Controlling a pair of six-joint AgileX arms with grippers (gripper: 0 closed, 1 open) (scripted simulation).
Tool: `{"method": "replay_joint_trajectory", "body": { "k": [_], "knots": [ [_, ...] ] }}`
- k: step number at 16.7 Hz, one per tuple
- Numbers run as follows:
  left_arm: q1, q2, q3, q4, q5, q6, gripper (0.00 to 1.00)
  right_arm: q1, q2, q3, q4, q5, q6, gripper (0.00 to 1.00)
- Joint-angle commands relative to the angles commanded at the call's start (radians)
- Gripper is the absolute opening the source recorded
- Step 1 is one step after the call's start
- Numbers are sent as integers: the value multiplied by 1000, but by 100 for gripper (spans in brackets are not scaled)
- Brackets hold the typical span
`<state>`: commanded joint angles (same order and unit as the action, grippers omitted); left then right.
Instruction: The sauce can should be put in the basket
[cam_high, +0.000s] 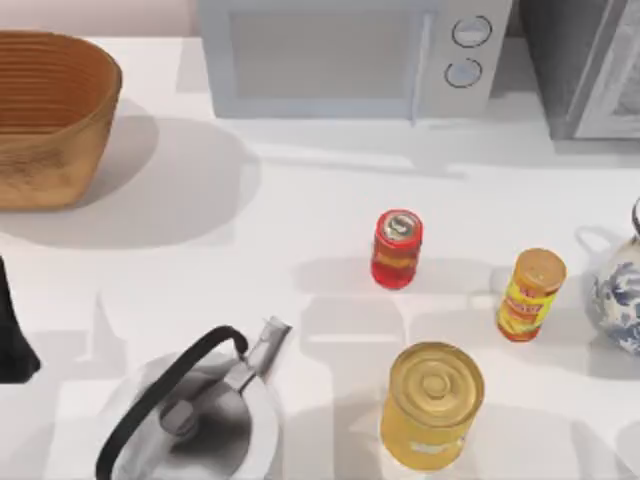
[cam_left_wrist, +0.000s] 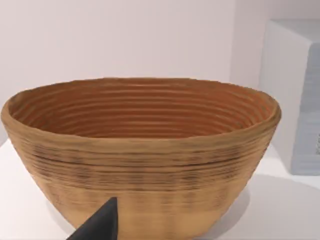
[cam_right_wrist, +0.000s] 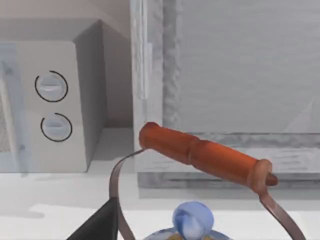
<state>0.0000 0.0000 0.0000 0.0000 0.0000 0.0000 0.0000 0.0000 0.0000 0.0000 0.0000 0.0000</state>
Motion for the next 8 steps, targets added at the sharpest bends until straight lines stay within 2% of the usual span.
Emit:
{"method": "replay_joint_trajectory", "body": {
  "k": [4,8],
  "knots": [
    [-3,28,11,17,12,0,100,0,0,0,0,0,0,100],
    [-23,202,82,122,85,3,100,0,0,0,0,0,0,100]
  ]
}}
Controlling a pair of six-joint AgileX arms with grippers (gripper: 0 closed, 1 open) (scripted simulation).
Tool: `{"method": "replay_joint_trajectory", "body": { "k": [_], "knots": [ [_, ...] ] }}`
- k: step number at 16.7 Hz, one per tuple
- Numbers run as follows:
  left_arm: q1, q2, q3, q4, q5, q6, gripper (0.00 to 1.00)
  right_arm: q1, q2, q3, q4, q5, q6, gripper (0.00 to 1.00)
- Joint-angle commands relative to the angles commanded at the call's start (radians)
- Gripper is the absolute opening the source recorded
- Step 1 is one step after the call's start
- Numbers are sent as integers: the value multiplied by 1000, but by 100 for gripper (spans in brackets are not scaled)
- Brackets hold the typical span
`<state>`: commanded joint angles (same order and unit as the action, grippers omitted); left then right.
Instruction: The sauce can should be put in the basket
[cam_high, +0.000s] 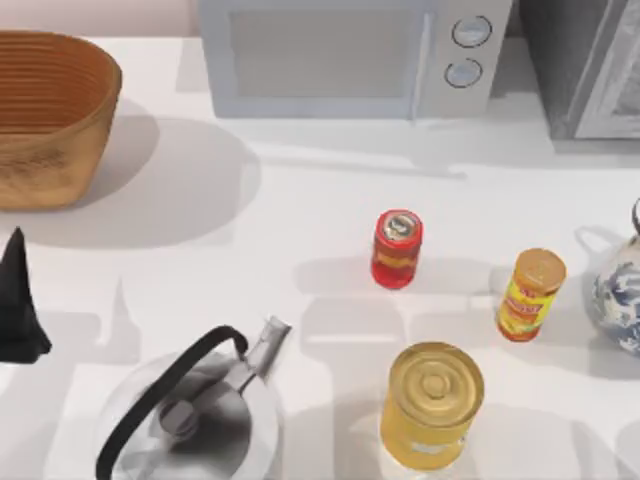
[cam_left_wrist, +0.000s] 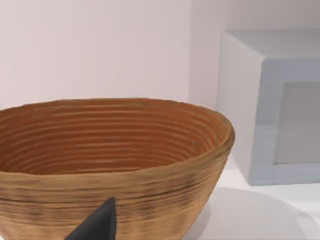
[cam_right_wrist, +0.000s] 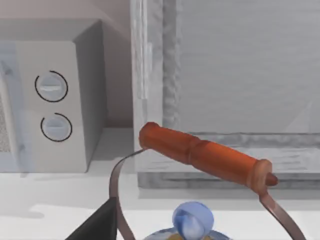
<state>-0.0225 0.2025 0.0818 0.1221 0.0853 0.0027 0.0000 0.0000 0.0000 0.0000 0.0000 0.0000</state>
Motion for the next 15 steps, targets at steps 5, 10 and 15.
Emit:
{"method": "replay_joint_trajectory", "body": {
  "k": [5,10,15],
  "knots": [
    [-44,387,156,232,162,6,100,0,0,0,0,0,0,100],
    [-102,885,356,529,372,15,100,0,0,0,0,0,0,100],
    [-168,1412,564,844,598,25,100,0,0,0,0,0,0,100]
  ]
}}
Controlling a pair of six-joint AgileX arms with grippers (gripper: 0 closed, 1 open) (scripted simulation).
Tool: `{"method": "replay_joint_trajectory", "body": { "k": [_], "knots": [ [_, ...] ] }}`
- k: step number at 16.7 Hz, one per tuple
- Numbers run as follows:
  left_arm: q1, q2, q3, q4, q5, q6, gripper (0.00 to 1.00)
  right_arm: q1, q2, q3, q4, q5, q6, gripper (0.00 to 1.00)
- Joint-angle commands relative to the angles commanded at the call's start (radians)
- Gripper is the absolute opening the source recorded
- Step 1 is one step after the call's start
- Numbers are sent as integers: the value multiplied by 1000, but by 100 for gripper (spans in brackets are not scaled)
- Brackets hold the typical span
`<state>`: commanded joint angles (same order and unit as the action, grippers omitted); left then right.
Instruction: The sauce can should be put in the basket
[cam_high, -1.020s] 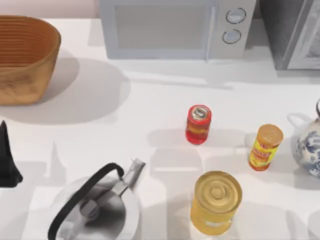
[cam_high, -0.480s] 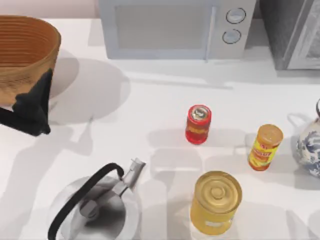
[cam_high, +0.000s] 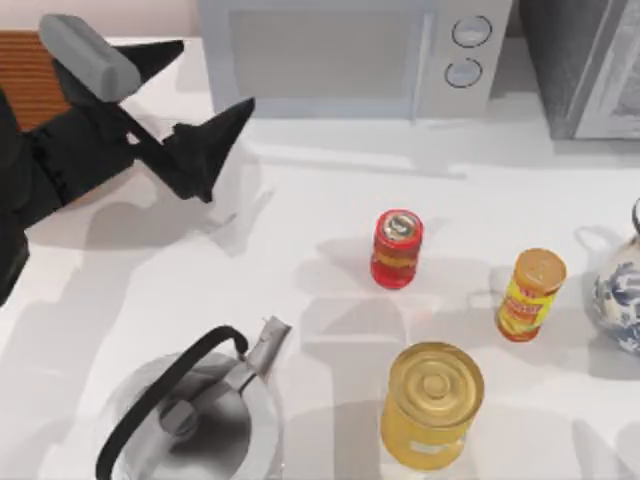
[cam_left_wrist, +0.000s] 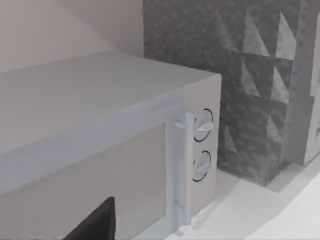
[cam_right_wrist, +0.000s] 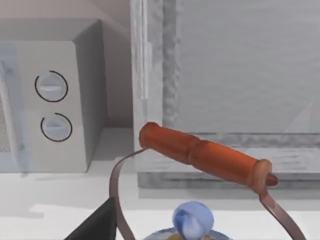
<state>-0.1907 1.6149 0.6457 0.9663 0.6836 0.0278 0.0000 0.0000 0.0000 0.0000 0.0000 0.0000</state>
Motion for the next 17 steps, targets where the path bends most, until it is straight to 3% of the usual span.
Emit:
{"method": "replay_joint_trajectory", "body": {
  "k": [5,10,13,17],
  "knots": [
    [-68,471,181,284,210,9,100,0,0,0,0,0,0,100],
    [-132,801,296,488,369,14,100,0,0,0,0,0,0,100],
    [-163,895,321,552,425,14,100,0,0,0,0,0,0,100],
    [-170,908,323,561,434,13,100,0,0,0,0,0,0,100]
  ]
}}
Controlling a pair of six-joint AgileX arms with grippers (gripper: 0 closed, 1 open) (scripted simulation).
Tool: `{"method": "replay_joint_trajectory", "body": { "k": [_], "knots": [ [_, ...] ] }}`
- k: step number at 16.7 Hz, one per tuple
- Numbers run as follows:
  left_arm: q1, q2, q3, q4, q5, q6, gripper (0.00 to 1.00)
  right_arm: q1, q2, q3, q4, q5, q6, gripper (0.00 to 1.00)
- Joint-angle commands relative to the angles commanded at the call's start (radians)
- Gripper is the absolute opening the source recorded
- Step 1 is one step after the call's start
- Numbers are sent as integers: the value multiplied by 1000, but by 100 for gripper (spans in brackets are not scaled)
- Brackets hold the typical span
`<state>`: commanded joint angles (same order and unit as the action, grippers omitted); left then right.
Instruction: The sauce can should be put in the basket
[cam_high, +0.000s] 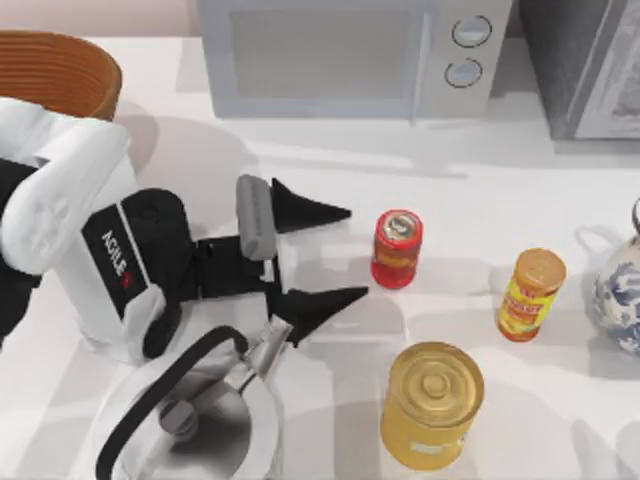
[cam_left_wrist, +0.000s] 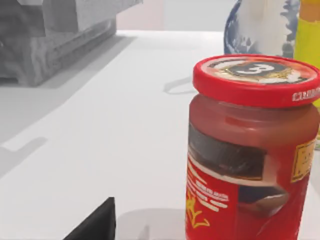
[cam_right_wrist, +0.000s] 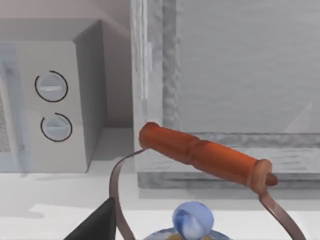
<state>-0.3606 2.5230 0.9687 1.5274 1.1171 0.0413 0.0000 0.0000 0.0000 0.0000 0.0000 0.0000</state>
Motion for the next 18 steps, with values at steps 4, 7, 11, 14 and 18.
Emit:
{"method": "replay_joint_trajectory", "body": {
  "k": [4,7,11,14,18],
  "knots": [
    [13,4,3,-5,11,2,100,0,0,0,0,0,0,100],
    [28,28,46,-19,29,3,100,0,0,0,0,0,0,100],
    [-34,58,138,-70,-32,-12,100,0,0,0,0,0,0,100],
    [-109,55,181,-107,-108,-15,100,0,0,0,0,0,0,100],
    [-154,48,171,-115,-153,-8,100,0,0,0,0,0,0,100]
  ]
}}
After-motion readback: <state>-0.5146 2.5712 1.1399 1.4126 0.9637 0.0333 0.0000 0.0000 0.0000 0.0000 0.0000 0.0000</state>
